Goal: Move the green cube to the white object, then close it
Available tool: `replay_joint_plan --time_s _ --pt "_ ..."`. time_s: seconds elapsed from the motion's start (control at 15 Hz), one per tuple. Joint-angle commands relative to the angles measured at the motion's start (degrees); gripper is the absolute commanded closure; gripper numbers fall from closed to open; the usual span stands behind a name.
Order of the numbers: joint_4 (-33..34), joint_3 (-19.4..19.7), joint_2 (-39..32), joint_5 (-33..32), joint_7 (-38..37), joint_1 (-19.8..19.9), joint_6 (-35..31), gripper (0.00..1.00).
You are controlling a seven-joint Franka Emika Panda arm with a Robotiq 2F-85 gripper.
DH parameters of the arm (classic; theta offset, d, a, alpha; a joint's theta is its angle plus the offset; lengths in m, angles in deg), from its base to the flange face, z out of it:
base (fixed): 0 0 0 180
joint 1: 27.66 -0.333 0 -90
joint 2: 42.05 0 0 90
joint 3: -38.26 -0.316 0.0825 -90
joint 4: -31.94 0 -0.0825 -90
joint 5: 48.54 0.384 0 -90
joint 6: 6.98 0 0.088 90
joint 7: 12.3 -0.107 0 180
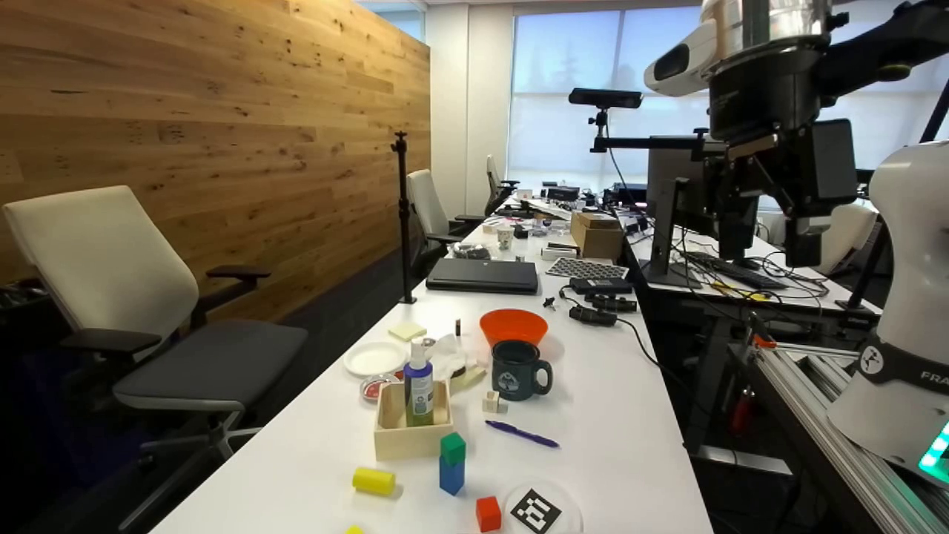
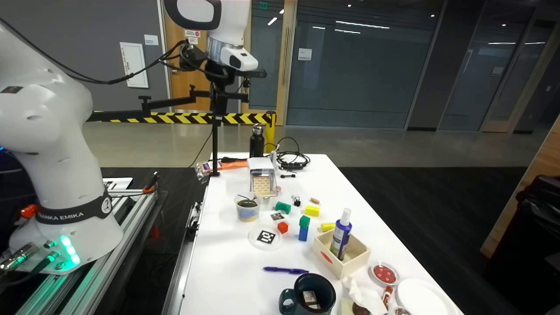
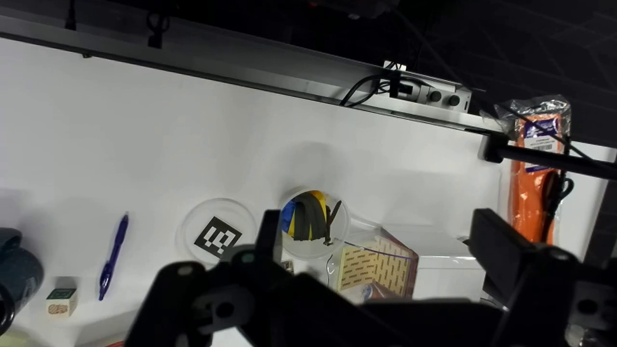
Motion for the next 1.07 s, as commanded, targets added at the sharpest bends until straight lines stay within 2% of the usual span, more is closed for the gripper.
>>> replay_joint_plan --time_s 0.0,0.27,0.73,0.87,0.93,1.0 --pt "1.95 -0.49 -2.55 -0.11 0.99 1.77 -3.88 0.00" --pt "5.34 -0.08 -7.58 -3.06 2.60 3.33 -8.52 0.00" --pt "13.73 -0.10 -21.27 -13.58 1.56 8.45 -15.84 0.00" --pt "16.46 0.13 -24.34 -12.90 0.45 8.74 -18.91 0.00" --pt "12.53 0.38 -20.62 -11.72 1.79 8.19 -17.69 0.00" --pt "13.86 0.41 -22.28 -11.71 1.79 8.40 -18.51 0.00"
